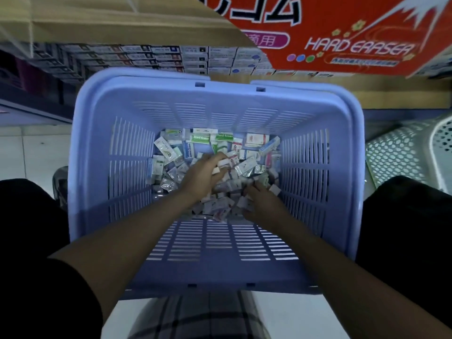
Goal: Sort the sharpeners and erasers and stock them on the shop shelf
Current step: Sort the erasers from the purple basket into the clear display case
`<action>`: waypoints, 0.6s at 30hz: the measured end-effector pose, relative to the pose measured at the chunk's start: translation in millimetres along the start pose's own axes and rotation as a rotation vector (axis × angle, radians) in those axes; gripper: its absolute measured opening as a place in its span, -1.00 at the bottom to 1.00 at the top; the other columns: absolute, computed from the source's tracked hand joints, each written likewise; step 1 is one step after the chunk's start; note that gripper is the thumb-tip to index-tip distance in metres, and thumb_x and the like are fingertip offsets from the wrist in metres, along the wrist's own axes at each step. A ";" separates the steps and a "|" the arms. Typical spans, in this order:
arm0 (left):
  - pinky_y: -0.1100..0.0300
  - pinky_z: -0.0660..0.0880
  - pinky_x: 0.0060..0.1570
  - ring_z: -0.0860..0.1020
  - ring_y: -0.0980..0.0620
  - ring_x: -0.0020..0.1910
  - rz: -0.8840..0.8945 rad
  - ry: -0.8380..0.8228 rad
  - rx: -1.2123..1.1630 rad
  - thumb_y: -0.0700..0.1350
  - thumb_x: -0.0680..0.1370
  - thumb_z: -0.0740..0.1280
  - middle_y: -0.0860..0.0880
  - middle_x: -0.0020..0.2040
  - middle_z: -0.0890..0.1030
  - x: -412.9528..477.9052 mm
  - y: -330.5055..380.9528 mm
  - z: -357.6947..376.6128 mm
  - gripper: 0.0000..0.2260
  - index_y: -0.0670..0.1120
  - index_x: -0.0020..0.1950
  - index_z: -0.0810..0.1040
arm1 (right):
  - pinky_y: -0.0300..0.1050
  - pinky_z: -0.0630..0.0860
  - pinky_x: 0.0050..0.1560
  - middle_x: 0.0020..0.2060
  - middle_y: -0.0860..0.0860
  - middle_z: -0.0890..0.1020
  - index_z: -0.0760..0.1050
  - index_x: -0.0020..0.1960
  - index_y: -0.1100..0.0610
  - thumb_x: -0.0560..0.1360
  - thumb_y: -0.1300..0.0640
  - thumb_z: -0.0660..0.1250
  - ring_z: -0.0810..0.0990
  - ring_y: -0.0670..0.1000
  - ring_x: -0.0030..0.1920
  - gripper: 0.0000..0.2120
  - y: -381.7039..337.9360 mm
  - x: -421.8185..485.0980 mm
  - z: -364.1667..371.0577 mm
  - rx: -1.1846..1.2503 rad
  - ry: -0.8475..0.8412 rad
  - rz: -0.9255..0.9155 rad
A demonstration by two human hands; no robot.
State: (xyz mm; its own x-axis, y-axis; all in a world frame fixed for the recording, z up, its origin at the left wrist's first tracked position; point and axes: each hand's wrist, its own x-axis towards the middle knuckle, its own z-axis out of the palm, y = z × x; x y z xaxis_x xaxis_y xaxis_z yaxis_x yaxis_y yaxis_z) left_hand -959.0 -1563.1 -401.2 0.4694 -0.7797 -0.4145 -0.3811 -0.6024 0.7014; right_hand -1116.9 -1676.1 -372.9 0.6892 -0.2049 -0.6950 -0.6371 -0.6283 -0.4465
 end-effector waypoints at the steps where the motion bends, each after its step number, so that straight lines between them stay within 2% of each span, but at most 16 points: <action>1: 0.10 0.43 -0.15 0.55 -0.15 -0.12 -0.012 0.013 -0.012 -0.11 0.58 0.28 -0.19 0.05 0.54 -1.6 0.9 -4.9 -0.72 -0.12 0.28 0.46 | -0.04 0.47 -0.03 0.11 0.14 0.46 0.42 0.11 0.18 0.43 0.08 0.40 0.50 0.17 0.05 -0.67 -2.9 -2.2 -4.1 0.078 0.023 0.030; 3: 0.06 0.47 -0.12 0.55 -0.15 -0.14 -0.026 0.039 -0.031 -0.12 0.58 0.28 -0.19 0.04 0.55 -7.4 -0.9 -11.3 -0.72 -0.13 0.27 0.48 | -0.05 0.45 -0.16 -0.10 0.12 0.50 0.40 -0.06 0.17 0.45 0.06 0.35 0.52 0.15 -0.10 -0.79 -9.1 -7.6 -12.8 0.148 0.094 0.084; 5: 0.02 0.49 -0.09 0.56 -0.15 -0.11 -0.041 0.044 -0.064 -0.11 0.57 0.29 -0.21 0.02 0.57 -17.6 -1.7 -16.7 -0.73 -0.13 0.26 0.50 | -0.07 0.36 -0.25 -0.21 0.11 0.47 0.40 -0.12 0.20 0.50 0.04 0.30 0.49 0.14 -0.19 -0.78 -17.3 -14.9 -23.3 0.127 0.134 0.094; 8: 0.01 0.51 -0.03 0.57 -0.13 -0.05 -0.048 0.059 -0.110 -0.08 0.56 0.30 -0.15 0.03 0.59 -32.8 6.3 -27.9 -0.73 -0.11 0.25 0.50 | -0.11 0.27 -0.26 -0.15 0.03 0.37 0.35 -0.09 0.17 0.54 0.02 0.26 0.41 0.06 -0.19 -0.79 -29.7 -23.8 -35.1 0.051 0.183 0.023; 10: 0.03 0.50 -0.01 0.56 -0.10 -0.03 -0.061 0.080 -0.112 -0.05 0.56 0.31 -0.11 0.06 0.58 -42.0 13.2 -36.3 -0.71 -0.09 0.26 0.50 | -0.10 0.35 -0.23 -0.10 0.01 0.38 0.39 0.04 0.20 0.55 -0.01 0.26 0.44 0.06 -0.15 -0.73 -39.9 -29.7 -39.3 0.083 0.211 0.016; 12: 0.05 0.49 0.03 0.55 -0.10 0.01 -0.065 0.086 -0.163 -0.07 0.55 0.32 -0.13 0.09 0.57 -50.1 20.4 -45.8 -0.70 -0.08 0.27 0.50 | -0.03 0.46 -0.19 -0.20 0.06 0.46 0.40 0.09 0.23 0.55 -0.01 0.26 0.51 0.12 -0.19 -0.70 -52.6 -37.3 -43.0 0.262 0.267 0.088; 14: 0.17 0.47 -0.04 0.54 -0.04 -0.02 -0.056 0.059 -0.251 -0.12 0.55 0.33 -0.08 0.05 0.58 -58.9 29.8 -57.3 -0.72 -0.10 0.26 0.51 | -0.10 0.41 -0.29 -0.36 0.03 0.39 0.38 0.05 0.23 0.56 0.04 0.26 0.44 0.07 -0.31 -0.75 -68.0 -47.0 -50.4 0.519 0.323 0.149; 16: 0.32 0.43 -0.18 0.52 0.09 -0.12 -0.043 0.035 -0.341 -0.15 0.56 0.32 0.01 -0.02 0.57 -67.2 43.5 -72.0 -0.76 -0.10 0.22 0.52 | -0.22 0.33 -0.37 -0.37 -0.02 0.33 0.35 0.01 0.23 0.57 0.09 0.25 0.36 0.00 -0.32 -0.81 -82.9 -56.7 -62.3 0.706 0.354 0.151; 18: 0.34 0.45 -0.21 0.53 0.21 -0.22 -0.038 0.027 -0.440 -0.17 0.56 0.31 0.06 -0.08 0.58 -75.2 61.2 -91.2 -0.85 -0.07 0.13 0.53 | -0.17 0.36 -0.32 -0.32 0.01 0.34 0.35 -0.05 0.25 0.58 0.12 0.25 0.39 0.03 -0.27 -0.81 -98.4 -68.8 -80.3 0.778 0.371 0.134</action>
State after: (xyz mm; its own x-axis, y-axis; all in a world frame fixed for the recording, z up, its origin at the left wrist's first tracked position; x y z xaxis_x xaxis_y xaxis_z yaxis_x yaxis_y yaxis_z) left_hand -944.9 -1525.7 -274.2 0.4996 -0.7501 -0.4333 0.0094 -0.4955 0.8686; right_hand -1074.0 -1660.5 -235.9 0.5732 -0.5564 -0.6015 -0.6827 0.0817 -0.7261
